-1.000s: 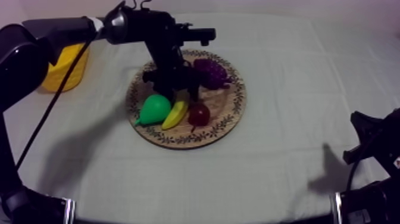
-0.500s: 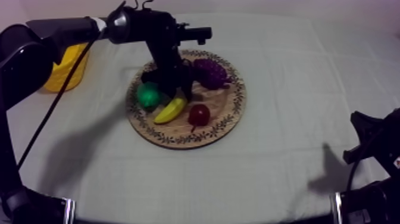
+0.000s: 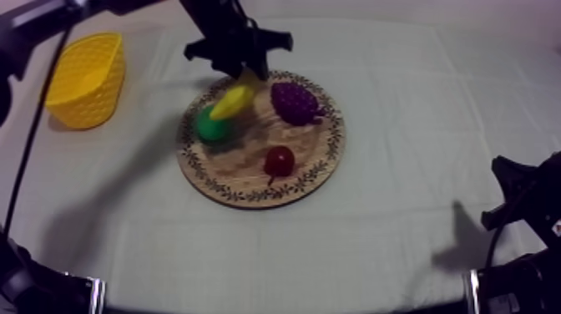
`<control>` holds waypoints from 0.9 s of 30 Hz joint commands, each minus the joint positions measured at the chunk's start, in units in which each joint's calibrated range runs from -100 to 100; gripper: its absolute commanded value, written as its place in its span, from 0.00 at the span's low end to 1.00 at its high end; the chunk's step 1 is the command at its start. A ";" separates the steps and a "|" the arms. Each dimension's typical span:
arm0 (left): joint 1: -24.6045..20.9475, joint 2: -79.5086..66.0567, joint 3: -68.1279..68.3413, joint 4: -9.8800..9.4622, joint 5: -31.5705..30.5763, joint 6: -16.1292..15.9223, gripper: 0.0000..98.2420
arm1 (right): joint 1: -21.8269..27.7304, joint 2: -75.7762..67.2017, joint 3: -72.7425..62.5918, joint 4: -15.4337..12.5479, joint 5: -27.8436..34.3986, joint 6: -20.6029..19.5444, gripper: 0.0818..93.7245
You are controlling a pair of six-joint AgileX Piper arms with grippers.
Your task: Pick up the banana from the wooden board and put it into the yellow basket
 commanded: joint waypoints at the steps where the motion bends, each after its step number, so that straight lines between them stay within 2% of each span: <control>1: -0.73 -4.90 -0.54 -0.58 1.74 0.07 0.21 | 0.02 -0.01 0.04 0.00 -0.02 -0.09 0.00; 8: -3.94 -11.72 -1.34 -2.93 6.48 -0.14 0.21 | 0.02 -0.01 0.04 0.00 -0.02 -0.09 0.00; 18: -13.79 -10.41 0.04 -4.12 7.19 -3.03 0.22 | 0.02 -0.01 0.04 0.00 -0.02 -0.08 0.00; 27: -22.37 -5.67 -4.78 -4.79 7.21 -5.82 0.22 | 0.02 -0.01 0.04 0.00 -0.02 -0.08 0.00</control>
